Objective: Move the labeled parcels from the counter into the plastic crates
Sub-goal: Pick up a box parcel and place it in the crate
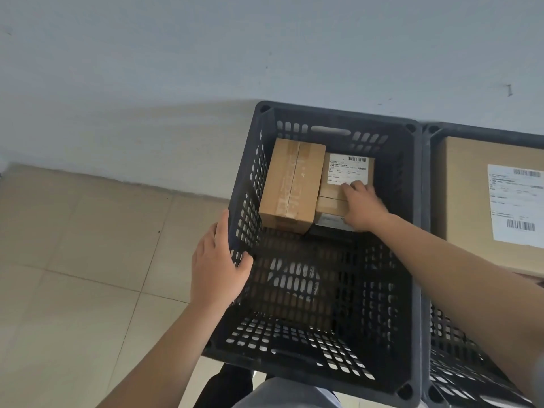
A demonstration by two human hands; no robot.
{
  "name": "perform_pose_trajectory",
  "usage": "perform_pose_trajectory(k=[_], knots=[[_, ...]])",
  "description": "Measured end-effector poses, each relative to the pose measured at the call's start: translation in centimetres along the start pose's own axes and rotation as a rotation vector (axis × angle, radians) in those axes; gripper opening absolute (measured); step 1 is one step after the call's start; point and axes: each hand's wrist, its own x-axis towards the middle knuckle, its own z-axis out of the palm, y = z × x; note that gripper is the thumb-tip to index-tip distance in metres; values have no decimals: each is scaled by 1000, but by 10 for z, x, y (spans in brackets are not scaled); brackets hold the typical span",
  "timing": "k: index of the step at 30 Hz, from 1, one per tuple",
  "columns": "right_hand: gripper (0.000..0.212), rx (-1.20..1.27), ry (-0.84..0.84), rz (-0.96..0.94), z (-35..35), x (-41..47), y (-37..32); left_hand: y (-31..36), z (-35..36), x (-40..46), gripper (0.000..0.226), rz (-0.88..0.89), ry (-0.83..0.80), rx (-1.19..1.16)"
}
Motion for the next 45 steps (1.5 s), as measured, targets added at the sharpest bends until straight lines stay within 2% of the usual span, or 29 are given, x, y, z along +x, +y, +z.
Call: perform_pose_trajectory(k=[6, 8, 11, 14, 17, 20, 22, 24, 27, 31, 45], knots=[[91, 42, -236, 14, -10, 2, 1, 0, 1, 1, 91, 6, 1, -18], [79, 121, -204, 19, -10, 0, 0, 0, 1, 0, 91, 11, 8, -23], [63, 213, -21, 45, -3, -7, -5, -2, 3, 1, 90, 18, 16, -24], [63, 126, 166, 116, 11, -14, -10, -4, 3, 1, 90, 15, 20, -31], [70, 101, 270, 132, 28, -23, -16, -4, 3, 1, 90, 14, 26, -46], [93, 90, 239, 128, 44, -27, -20, -4, 3, 1, 90, 11, 28, -55], [118, 2, 176, 134, 53, -26, -20, -5, 4, 1, 91, 12, 28, -56], [130, -77, 148, 142, 58, -20, -18, -5, 4, 1, 91, 15, 29, -63], [123, -139, 157, 133, 56, -8, -12, -6, 5, 1, 91, 8, 28, -70], [113, -77, 182, 112, 47, 4, -10, -7, 4, 0, 85, 1, 35, -92], [116, 29, 189, 129, 55, 5, -13, -5, 3, 1, 78, -18, 25, -96]])
